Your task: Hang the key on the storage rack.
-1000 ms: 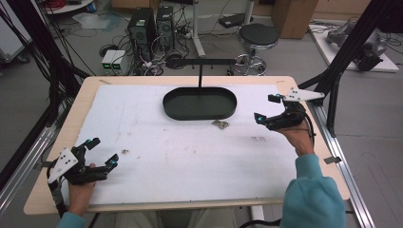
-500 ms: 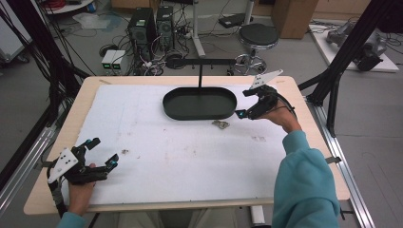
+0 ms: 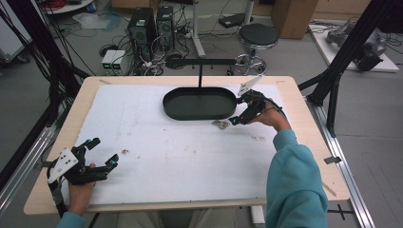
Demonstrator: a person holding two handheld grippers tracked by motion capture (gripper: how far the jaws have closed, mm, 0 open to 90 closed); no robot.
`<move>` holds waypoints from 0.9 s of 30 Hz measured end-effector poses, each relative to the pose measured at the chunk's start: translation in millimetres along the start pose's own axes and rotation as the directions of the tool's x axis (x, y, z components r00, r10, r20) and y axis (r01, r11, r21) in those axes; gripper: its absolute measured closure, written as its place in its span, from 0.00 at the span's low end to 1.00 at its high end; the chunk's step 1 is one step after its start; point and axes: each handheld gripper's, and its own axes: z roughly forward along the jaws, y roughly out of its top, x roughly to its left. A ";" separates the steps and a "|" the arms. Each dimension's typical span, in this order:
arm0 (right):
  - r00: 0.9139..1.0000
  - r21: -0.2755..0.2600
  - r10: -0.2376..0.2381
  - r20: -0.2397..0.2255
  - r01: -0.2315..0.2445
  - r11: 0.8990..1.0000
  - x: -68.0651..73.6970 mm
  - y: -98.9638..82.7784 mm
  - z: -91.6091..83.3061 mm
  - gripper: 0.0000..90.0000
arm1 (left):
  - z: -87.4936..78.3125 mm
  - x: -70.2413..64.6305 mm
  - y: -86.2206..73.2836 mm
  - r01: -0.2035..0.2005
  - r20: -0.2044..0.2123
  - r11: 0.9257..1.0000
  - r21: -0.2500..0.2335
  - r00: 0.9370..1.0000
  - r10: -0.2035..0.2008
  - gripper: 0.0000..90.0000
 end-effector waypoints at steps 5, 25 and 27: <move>0.999 0.065 0.004 -0.040 -0.002 0.998 0.0 -2.9 11.8 0.02 | -0.1 -0.1 0.1 -0.002 -0.001 1.000 0.002 1.000 0.002 0.07; 0.994 0.181 0.023 -0.108 -0.003 0.983 1.8 -4.9 44.2 0.10 | -0.1 0.0 0.0 -0.002 0.001 1.000 0.000 1.000 0.002 0.07; 0.992 0.194 0.018 -0.126 0.007 0.981 2.6 -4.7 46.5 0.18 | -0.1 0.0 0.1 -0.002 0.001 1.000 0.000 1.000 0.002 0.07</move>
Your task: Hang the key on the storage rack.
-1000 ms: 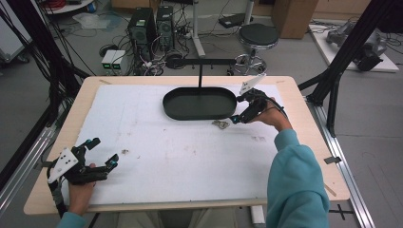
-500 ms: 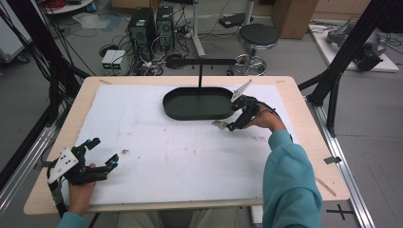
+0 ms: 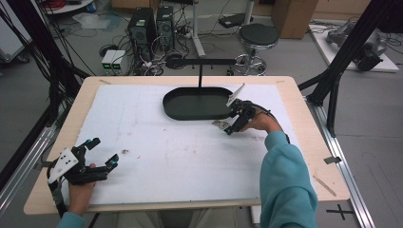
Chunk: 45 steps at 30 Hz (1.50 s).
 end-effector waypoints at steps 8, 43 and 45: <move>1.000 0.011 0.010 0.003 -0.010 1.000 -0.9 0.7 2.0 0.22 | 0.0 -0.1 0.0 0.000 -0.001 1.000 0.001 1.000 0.000 0.07; 1.000 0.051 0.005 0.013 -0.006 0.999 -3.4 0.8 -1.9 0.75 | 0.0 -0.1 0.0 0.000 -0.001 1.000 0.000 1.000 0.000 0.07; 1.000 0.055 0.012 0.012 -0.013 0.998 -2.4 1.0 -1.7 0.77 | 0.0 -0.1 0.0 0.001 0.000 1.000 0.000 1.000 -0.001 0.07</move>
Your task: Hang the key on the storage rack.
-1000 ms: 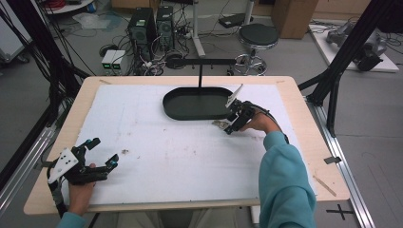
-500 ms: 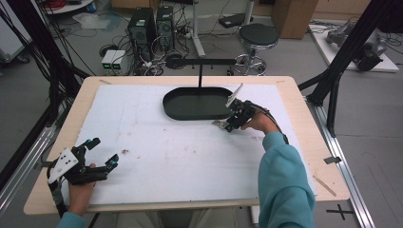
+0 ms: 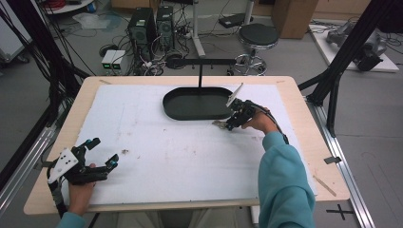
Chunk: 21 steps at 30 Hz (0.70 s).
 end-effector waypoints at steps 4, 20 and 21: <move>1.000 0.006 -0.026 0.016 0.026 1.000 0.0 2.0 0.4 0.82 | 0.0 0.0 0.0 0.000 0.000 1.000 0.000 1.000 0.000 0.07; 0.999 0.019 -0.035 0.041 0.034 0.999 0.8 3.2 0.9 0.93 | 0.0 0.0 0.0 0.000 0.000 1.000 -0.001 1.000 0.000 0.07; 0.998 0.022 -0.035 0.044 0.034 0.999 0.8 3.2 1.0 0.93 | -0.1 -0.2 0.0 0.000 0.000 1.000 0.000 1.000 0.000 0.07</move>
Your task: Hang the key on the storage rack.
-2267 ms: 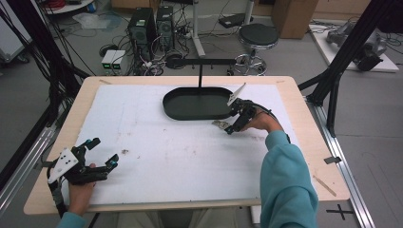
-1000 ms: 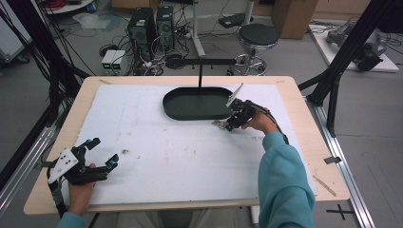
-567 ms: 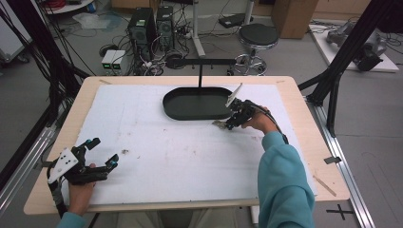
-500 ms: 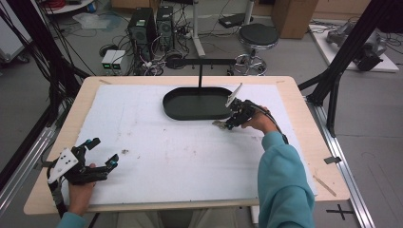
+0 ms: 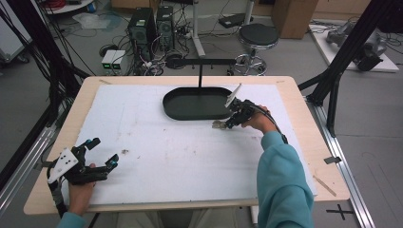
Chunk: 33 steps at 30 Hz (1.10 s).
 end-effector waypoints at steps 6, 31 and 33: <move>1.000 0.004 -0.004 0.004 0.004 1.000 -0.7 -0.6 -0.4 0.95 | 0.1 0.0 -0.1 0.000 0.001 1.000 -0.001 1.000 0.000 0.07; 0.997 -0.046 0.063 0.039 -0.061 0.997 2.0 -1.9 -10.9 0.98 | 0.1 0.1 0.0 0.000 0.001 1.000 -0.001 1.000 0.000 0.07; 0.997 -0.056 0.066 0.043 -0.064 0.996 2.0 -2.2 -13.4 0.98 | 0.0 0.2 0.0 0.000 0.001 1.000 -0.001 1.000 0.000 0.07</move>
